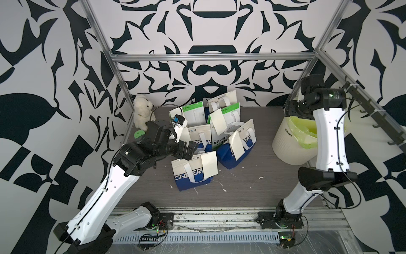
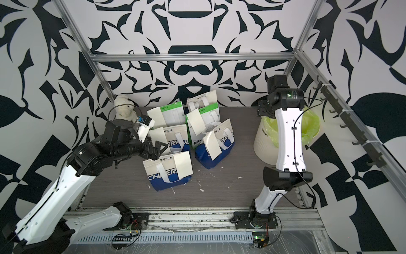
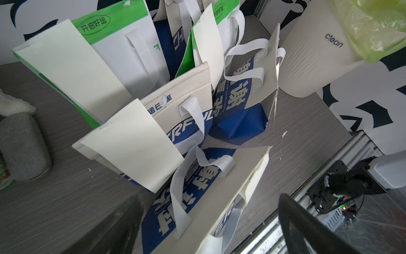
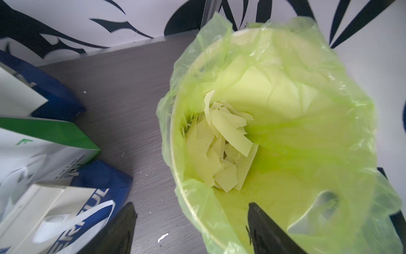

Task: Shred takeout receipts and throw away
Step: Move the trash bin to the center of the board.

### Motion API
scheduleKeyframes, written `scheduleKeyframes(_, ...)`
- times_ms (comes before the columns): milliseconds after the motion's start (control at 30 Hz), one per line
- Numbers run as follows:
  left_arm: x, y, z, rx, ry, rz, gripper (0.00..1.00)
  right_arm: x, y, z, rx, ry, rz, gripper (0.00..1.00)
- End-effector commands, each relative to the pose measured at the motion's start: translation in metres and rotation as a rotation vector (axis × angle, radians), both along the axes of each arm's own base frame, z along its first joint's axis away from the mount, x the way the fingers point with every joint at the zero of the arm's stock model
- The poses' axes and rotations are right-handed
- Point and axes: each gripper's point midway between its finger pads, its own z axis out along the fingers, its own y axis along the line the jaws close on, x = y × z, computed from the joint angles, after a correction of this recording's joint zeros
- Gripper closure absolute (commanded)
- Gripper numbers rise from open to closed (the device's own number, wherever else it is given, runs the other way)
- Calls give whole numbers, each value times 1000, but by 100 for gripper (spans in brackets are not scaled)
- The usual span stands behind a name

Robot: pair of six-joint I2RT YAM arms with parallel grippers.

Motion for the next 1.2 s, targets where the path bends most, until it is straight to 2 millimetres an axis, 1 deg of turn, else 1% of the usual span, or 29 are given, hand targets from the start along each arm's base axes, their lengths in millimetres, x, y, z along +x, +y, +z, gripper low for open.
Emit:
scheduleKeyframes(0, -1, 1, -6, 38, 3, -15, 1, 17, -1, -32, 1, 93, 21, 28)
scheduleKeyframes(100, -4, -1, -5, 31, 1, -31, 1, 26, 5, -48, 34, 130, 43, 38)
scheduleKeyframes(133, -5, -1, -5, 28, 5, -34, 1, 28, 4, -52, 36, 142, 42, 40)
scheduleKeyframes(167, -6, -2, -7, 24, 13, -39, 1, 30, 13, -58, 79, 153, 66, 44)
scheduleKeyframes(300, -13, -5, -16, 11, 52, -62, 1, 33, 15, -73, 96, 194, 66, 61)
scheduleKeyframes(333, -14, -5, -17, 10, 56, -61, 1, 33, 14, -74, 94, 198, 63, 69)
scheduleKeyframes(400, -15, -4, -20, 19, 63, -57, 1, 34, 14, -77, 90, 207, 60, 92)
scheduleKeyframes(433, -15, -3, -22, 25, 64, -53, 1, 33, 13, -77, 92, 209, 58, 100)
scheduleKeyframes(533, -12, 2, -27, 60, 63, -30, 1, 30, 15, -77, 100, 212, 57, 100)
scheduleKeyframes(633, -11, 6, -29, 87, 65, -18, 1, 25, 20, -70, 132, 194, 62, 100)
scheduleKeyframes(767, -12, 13, -27, 105, 55, 0, 1, 15, 42, -57, 239, 152, 114, 100)
scheduleKeyframes(867, -15, 16, -21, 99, 51, 2, 1, 4, 64, -49, 284, 139, 169, 100)
scheduleKeyframes(1000, -20, 20, -14, 86, 39, 9, 1, -14, 88, -49, 259, 174, 232, 100)
scheduleKeyframes(1100, -20, 31, -12, 102, 4, 46, 1, -26, 106, -49, 242, 178, 275, 100)
scheduleKeyframes(1167, -24, 35, -11, 109, -24, 36, 1, -33, 116, -45, 251, 161, 295, 100)
